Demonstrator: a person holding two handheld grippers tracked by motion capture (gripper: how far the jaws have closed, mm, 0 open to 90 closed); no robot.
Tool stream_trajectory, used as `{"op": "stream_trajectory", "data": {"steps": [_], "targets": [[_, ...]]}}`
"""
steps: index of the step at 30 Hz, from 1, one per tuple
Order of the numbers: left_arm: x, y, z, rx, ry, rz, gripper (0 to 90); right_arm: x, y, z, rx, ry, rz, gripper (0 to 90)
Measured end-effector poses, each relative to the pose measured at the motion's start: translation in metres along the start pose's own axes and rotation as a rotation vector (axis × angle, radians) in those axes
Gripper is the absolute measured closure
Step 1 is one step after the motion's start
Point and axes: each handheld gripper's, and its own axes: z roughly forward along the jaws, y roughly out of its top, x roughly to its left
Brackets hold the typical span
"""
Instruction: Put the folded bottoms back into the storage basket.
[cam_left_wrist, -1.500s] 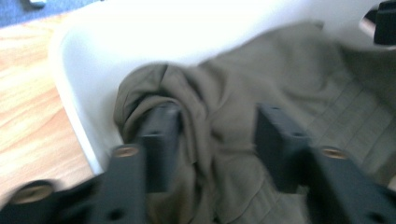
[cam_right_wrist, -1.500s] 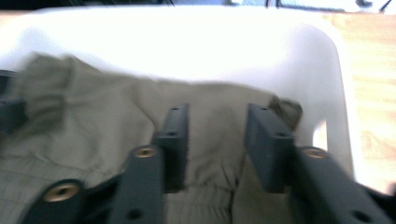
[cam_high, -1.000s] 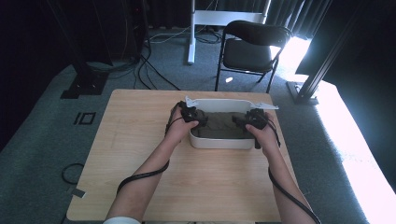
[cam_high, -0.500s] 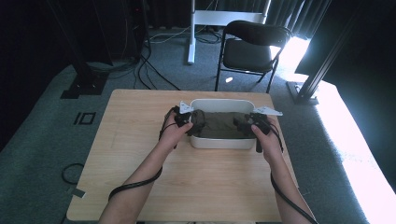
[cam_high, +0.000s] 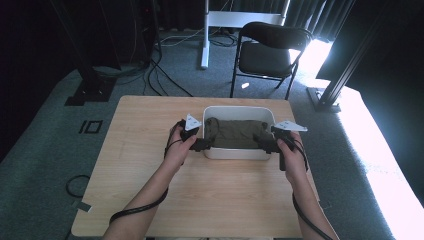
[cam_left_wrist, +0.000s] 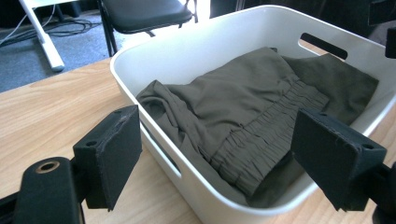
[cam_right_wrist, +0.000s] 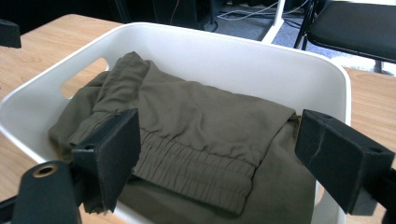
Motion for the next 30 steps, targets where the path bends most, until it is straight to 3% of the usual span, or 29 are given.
{"op": "stream_trajectory", "data": {"steps": [4, 8, 18, 30], "targets": [[-0.004, -0.002, -0.005, -0.003, 0.005, 0.018, 18.0, 0.001, -0.003, -0.005, -0.006, 0.002, 0.004, 14.2], [-0.007, -0.009, -0.011, 0.000, -0.024, 0.021, 17.9, 0.002, -0.011, -0.015, 0.001, 0.006, -0.022, 14.2], [-0.006, -0.029, -0.018, 0.021, -0.030, 0.000, 18.0, 0.005, -0.025, -0.026, -0.004, -0.001, -0.035, 14.2], [0.002, -0.053, -0.030, 0.049, -0.004, -0.019, 18.0, 0.007, -0.048, -0.034, 0.014, -0.012, -0.046, 14.2]]}}
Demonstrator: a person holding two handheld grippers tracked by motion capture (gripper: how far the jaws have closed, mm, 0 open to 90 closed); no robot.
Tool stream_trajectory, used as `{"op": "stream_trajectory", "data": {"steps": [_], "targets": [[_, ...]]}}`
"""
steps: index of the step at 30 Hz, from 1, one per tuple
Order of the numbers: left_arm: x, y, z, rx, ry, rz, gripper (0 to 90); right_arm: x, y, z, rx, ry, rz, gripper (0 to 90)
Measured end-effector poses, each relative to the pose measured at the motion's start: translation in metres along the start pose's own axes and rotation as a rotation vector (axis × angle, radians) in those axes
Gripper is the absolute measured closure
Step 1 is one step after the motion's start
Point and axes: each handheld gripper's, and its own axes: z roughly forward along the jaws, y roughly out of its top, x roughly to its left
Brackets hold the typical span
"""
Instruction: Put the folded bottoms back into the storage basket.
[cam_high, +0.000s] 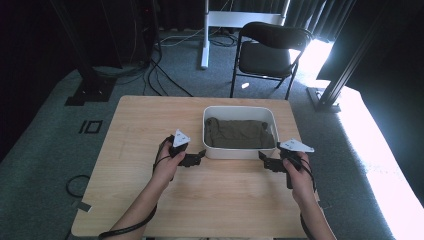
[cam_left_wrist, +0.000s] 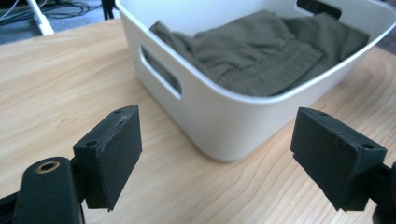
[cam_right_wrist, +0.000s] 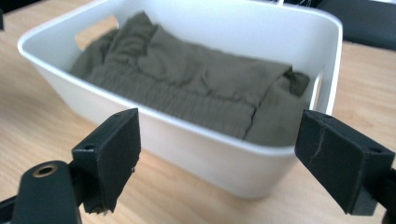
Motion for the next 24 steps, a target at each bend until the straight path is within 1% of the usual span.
{"op": "stream_trajectory", "data": {"steps": [2, 3, 6, 7, 9, 10, 11, 12, 13, 16, 17, 18, 21, 22, 24], "targets": [[0.002, -0.007, -0.002, 0.009, 0.001, -0.015, 18.0, 0.000, -0.011, -0.001, 0.020, 0.004, 0.006, 14.2], [0.003, -0.009, -0.003, 0.013, 0.005, -0.019, 18.0, -0.001, -0.013, -0.001, 0.023, -0.001, 0.011, 14.2], [0.004, -0.013, -0.004, 0.015, 0.010, -0.014, 18.0, -0.002, -0.020, -0.002, 0.030, -0.009, 0.013, 14.2], [0.005, -0.016, -0.005, 0.019, 0.018, -0.017, 18.0, -0.002, -0.020, -0.002, 0.030, -0.009, 0.013, 14.2], [0.007, -0.020, -0.004, 0.026, 0.020, -0.025, 18.0, -0.003, -0.027, -0.002, 0.046, -0.025, 0.026, 14.1], [0.010, -0.025, -0.004, 0.040, 0.026, -0.031, 18.0, -0.005, -0.033, -0.001, 0.055, -0.034, 0.035, 14.1], [0.010, -0.025, -0.004, 0.040, 0.026, -0.031, 18.0, -0.005, -0.035, -0.001, 0.060, -0.037, 0.037, 14.1], [0.014, -0.031, -0.004, 0.059, 0.045, -0.029, 18.0, -0.006, -0.037, -0.002, 0.063, -0.039, 0.038, 14.1], [0.015, -0.034, -0.004, 0.065, 0.051, -0.029, 18.0, -0.006, -0.040, -0.002, 0.069, -0.038, 0.040, 14.1], [0.018, -0.040, -0.005, 0.076, 0.061, -0.032, 18.0, -0.007, -0.045, -0.002, 0.083, -0.039, 0.044, 14.1], [0.019, -0.041, -0.006, 0.083, 0.064, -0.030, 18.0, -0.009, -0.051, -0.003, 0.091, -0.048, 0.052, 14.1], [0.021, -0.044, -0.007, 0.084, 0.074, -0.035, 18.0, -0.010, -0.052, -0.003, 0.094, -0.054, 0.055, 14.2], [0.024, -0.049, -0.008, 0.086, 0.079, -0.033, 18.0, -0.012, -0.057, -0.004, 0.104, -0.063, 0.058, 14.2], [0.027, -0.054, -0.010, 0.100, 0.089, -0.037, 18.0, -0.013, -0.061, -0.005, 0.112, -0.068, 0.066, 14.2], [0.030, -0.058, -0.013, 0.104, 0.093, -0.052, 18.0, -0.015, -0.066, -0.007, 0.120, -0.078, 0.077, 14.2]]}}
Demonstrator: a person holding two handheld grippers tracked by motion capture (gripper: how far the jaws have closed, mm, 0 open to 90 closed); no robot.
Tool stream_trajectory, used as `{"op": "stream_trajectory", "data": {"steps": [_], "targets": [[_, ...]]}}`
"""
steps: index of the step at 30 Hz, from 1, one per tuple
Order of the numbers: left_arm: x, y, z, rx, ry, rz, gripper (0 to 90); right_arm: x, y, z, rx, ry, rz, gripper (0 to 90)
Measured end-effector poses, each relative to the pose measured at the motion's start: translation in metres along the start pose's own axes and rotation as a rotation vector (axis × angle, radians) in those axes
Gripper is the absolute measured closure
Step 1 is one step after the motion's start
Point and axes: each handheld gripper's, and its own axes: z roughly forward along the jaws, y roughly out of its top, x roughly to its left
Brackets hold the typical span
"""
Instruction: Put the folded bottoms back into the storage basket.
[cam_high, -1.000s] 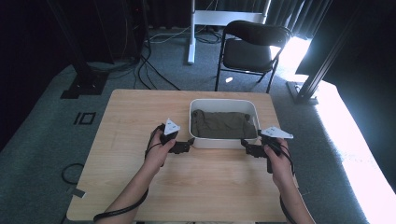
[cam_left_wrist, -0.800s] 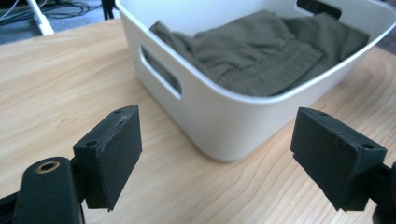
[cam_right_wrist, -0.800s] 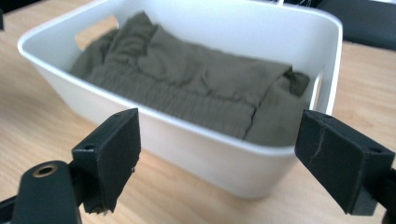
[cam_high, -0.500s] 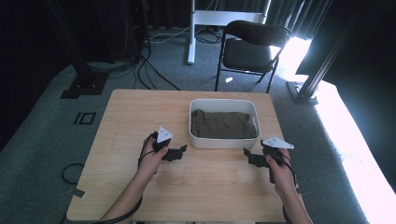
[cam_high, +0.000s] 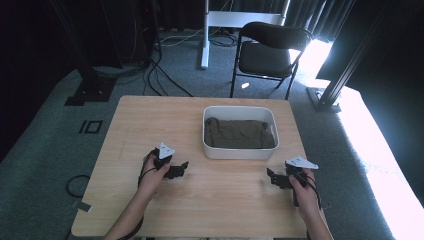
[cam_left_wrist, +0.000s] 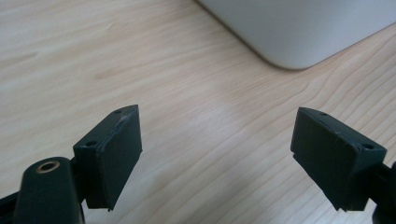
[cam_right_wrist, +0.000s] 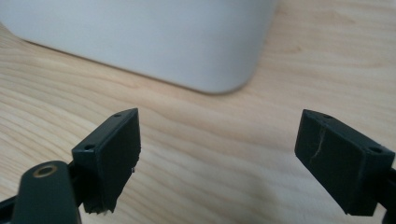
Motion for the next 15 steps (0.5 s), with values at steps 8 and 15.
{"op": "stream_trajectory", "data": {"steps": [8, 15], "targets": [[0.010, -0.011, -0.010, 0.000, 0.031, -0.022, 18.0, -0.009, -0.014, -0.005, 0.042, -0.052, 0.021, 14.2], [0.015, -0.019, -0.014, 0.034, 0.064, -0.021, 18.0, -0.014, -0.023, -0.007, 0.066, -0.074, 0.033, 14.1]]}}
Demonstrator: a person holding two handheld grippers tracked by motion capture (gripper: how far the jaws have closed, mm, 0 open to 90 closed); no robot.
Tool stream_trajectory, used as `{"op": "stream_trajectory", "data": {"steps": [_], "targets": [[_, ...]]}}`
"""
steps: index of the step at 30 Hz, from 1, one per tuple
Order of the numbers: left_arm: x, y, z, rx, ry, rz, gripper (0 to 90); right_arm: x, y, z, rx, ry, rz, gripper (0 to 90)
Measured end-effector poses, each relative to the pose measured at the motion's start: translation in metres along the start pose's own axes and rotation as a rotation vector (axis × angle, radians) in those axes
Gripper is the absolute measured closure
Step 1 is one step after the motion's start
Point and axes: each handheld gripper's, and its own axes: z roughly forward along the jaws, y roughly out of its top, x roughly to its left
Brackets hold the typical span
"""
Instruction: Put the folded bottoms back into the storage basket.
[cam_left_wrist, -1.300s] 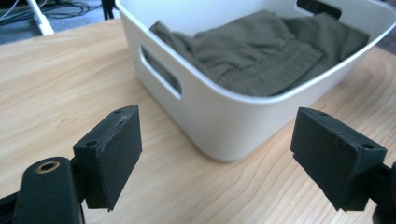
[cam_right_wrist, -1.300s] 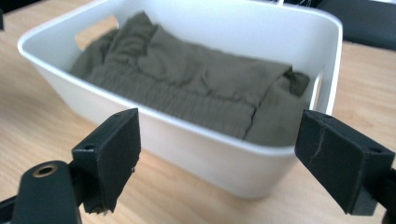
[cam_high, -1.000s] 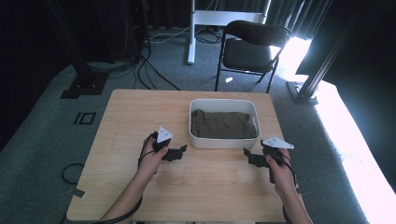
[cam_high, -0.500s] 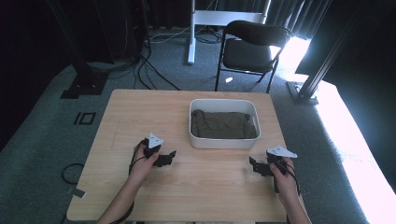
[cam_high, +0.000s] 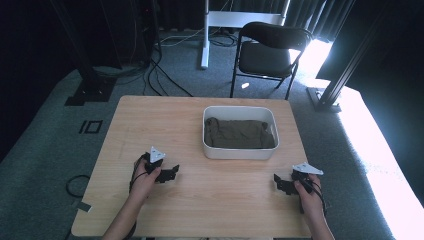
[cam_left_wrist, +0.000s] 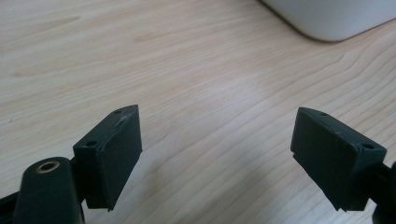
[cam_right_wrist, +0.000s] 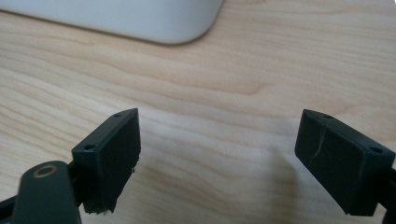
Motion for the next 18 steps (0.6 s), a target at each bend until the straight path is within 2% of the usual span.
{"op": "stream_trajectory", "data": {"steps": [1, 5, 10, 11, 14, 15, 18], "targets": [[0.001, -0.002, -0.001, 0.011, 0.021, -0.002, 18.0, -0.001, -0.003, 0.000, 0.004, -0.004, 0.007, 14.1], [0.003, -0.008, -0.005, 0.050, 0.051, -0.021, 18.0, -0.003, -0.006, -0.004, 0.010, -0.018, 0.009, 14.1], [0.004, -0.013, -0.009, 0.062, 0.077, -0.033, 18.0, -0.005, -0.009, -0.007, 0.030, -0.033, 0.002, 14.0], [0.006, -0.017, -0.010, 0.064, 0.090, -0.052, 18.0, -0.006, -0.012, -0.009, 0.045, -0.054, 0.006, 12.9], [0.008, -0.021, -0.011, 0.080, 0.102, -0.046, 18.0, -0.009, -0.013, -0.010, 0.049, -0.063, 0.023, 12.7], [0.010, -0.024, -0.012, 0.082, 0.106, -0.072, 17.4, -0.010, -0.013, -0.010, 0.051, -0.060, 0.029, 12.8], [0.013, -0.026, -0.014, 0.080, 0.126, -0.090, 17.4, -0.010, -0.013, -0.011, 0.050, -0.060, 0.026, 13.1]]}}
